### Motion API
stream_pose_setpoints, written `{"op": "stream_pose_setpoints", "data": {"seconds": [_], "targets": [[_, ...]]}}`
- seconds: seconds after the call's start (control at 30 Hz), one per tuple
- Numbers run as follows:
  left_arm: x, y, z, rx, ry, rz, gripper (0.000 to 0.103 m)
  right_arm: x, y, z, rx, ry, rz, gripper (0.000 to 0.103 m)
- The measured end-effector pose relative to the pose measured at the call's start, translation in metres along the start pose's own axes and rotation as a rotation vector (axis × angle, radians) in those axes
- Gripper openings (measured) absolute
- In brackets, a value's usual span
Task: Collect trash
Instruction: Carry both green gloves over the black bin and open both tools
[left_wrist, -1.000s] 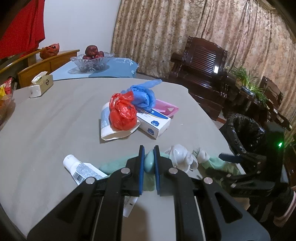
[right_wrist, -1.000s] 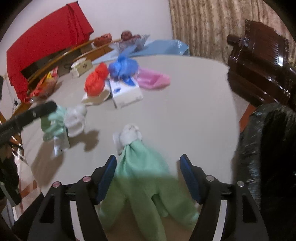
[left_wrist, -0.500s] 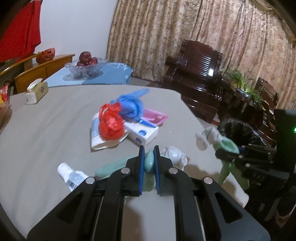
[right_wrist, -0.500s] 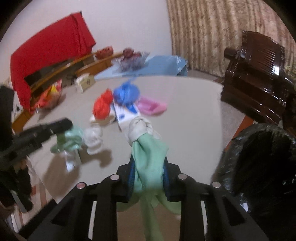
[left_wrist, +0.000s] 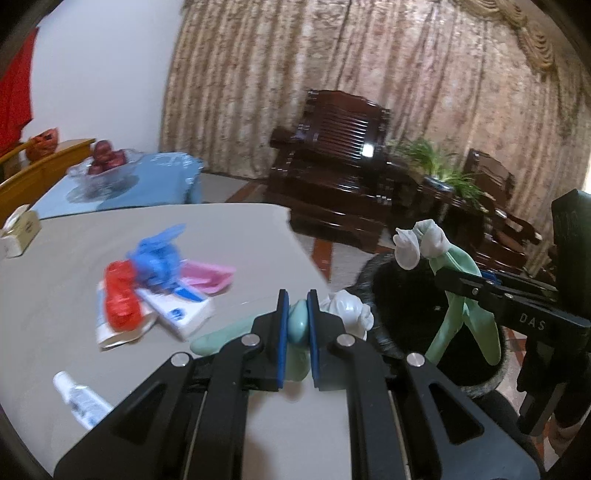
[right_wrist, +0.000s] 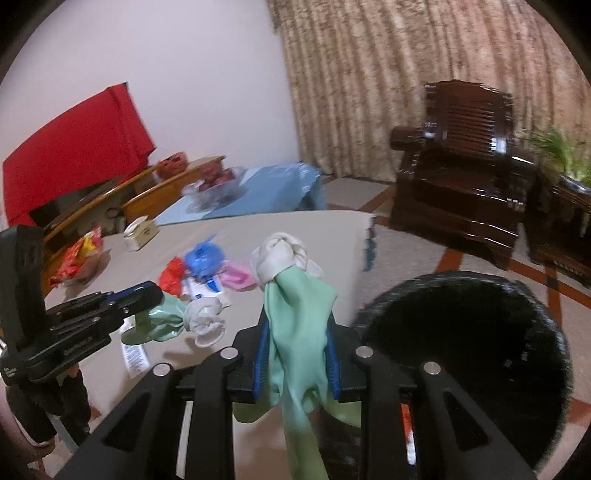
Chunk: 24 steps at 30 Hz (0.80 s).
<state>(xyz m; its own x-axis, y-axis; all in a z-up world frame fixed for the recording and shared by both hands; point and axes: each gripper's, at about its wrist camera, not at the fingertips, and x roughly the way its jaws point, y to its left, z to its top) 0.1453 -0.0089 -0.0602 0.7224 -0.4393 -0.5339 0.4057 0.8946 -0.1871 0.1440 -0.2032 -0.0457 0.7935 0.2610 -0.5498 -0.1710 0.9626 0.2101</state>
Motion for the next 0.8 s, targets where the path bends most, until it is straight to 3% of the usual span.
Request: {"op": "stream_pose_setpoints", "data": {"seconds": [0.47, 0.8], "targets": [[0.065, -0.092, 0.013, 0.07, 0.035, -0.187, 0.009, -0.037, -0.108, -0.021, 0.107, -0.008, -0.222, 0.026], [0.123, -0.15, 0.016, 0.103, 0.082, -0.279, 0.009, -0.037, -0.164, -0.034, 0.159, 0.009, -0.297, 0.026]]}}
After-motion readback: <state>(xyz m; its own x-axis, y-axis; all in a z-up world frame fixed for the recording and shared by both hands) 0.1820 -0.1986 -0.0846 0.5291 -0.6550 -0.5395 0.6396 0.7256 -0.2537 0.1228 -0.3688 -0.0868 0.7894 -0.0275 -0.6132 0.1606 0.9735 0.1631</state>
